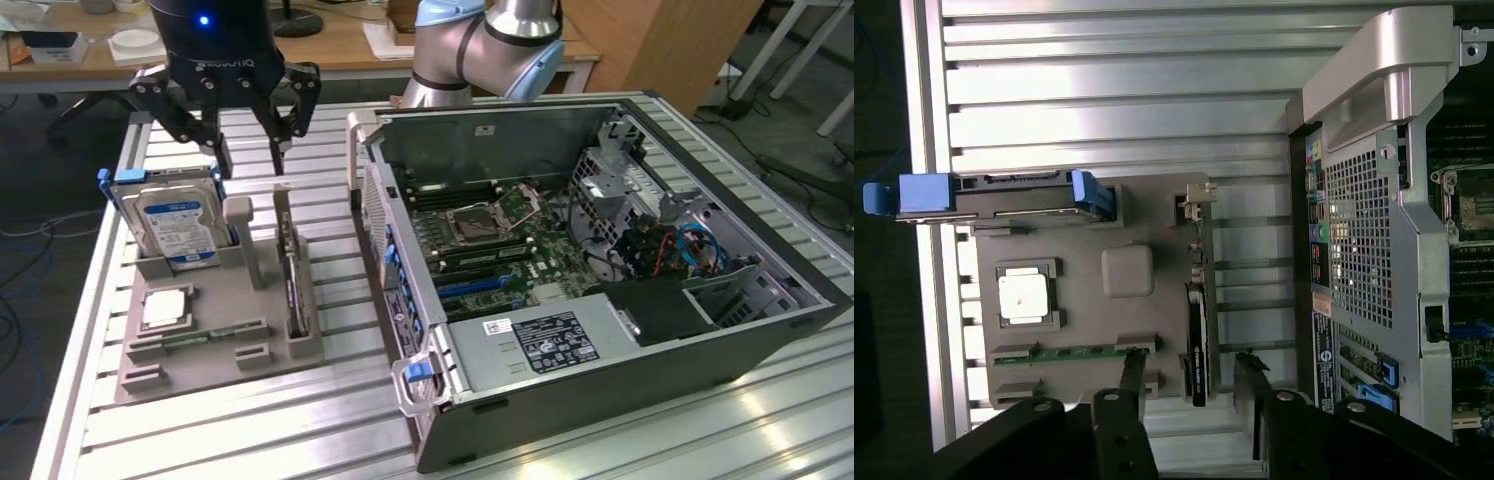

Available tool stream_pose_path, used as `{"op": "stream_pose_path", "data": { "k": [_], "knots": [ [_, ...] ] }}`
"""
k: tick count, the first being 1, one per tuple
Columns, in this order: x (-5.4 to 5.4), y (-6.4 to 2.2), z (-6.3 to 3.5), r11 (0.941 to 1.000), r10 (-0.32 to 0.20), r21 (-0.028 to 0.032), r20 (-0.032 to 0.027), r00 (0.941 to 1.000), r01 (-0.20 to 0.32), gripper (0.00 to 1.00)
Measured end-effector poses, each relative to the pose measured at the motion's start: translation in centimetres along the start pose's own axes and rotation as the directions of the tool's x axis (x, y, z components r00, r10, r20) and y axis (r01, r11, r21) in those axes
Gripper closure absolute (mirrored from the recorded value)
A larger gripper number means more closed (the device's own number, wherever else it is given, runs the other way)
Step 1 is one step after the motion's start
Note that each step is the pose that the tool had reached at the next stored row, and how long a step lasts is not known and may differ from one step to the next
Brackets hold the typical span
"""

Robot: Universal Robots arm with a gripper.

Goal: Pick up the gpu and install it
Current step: 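Pick up the gpu and move the gpu toward the slot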

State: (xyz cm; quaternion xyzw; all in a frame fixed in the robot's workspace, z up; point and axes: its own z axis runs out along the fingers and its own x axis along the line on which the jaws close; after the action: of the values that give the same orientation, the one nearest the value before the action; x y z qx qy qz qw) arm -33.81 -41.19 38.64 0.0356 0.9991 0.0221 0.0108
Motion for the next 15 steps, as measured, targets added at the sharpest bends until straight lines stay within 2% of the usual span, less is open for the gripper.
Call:
{"op": "stream_pose_path", "data": {
  "k": [3, 4, 5, 15],
  "knots": [
    [0.00, 0.00, 0.00, 1.0000, 0.000, 0.0000, 0.0000, 1.0000, 0.000, 0.42],
    [0.00, 0.00, 0.00, 1.0000, 0.000, -0.0001, 0.0000, 1.0000, 0.000, 0.42],
    [0.00, 0.00, 0.00, 1.0000, 0.000, -0.0001, 0.0000, 1.0000, 0.000, 0.35],
    [0.00, -0.20, 0.37, 0.9973, -0.073, -0.0015, -0.0032, 0.9973, 0.073, 0.35]
  ]
}}
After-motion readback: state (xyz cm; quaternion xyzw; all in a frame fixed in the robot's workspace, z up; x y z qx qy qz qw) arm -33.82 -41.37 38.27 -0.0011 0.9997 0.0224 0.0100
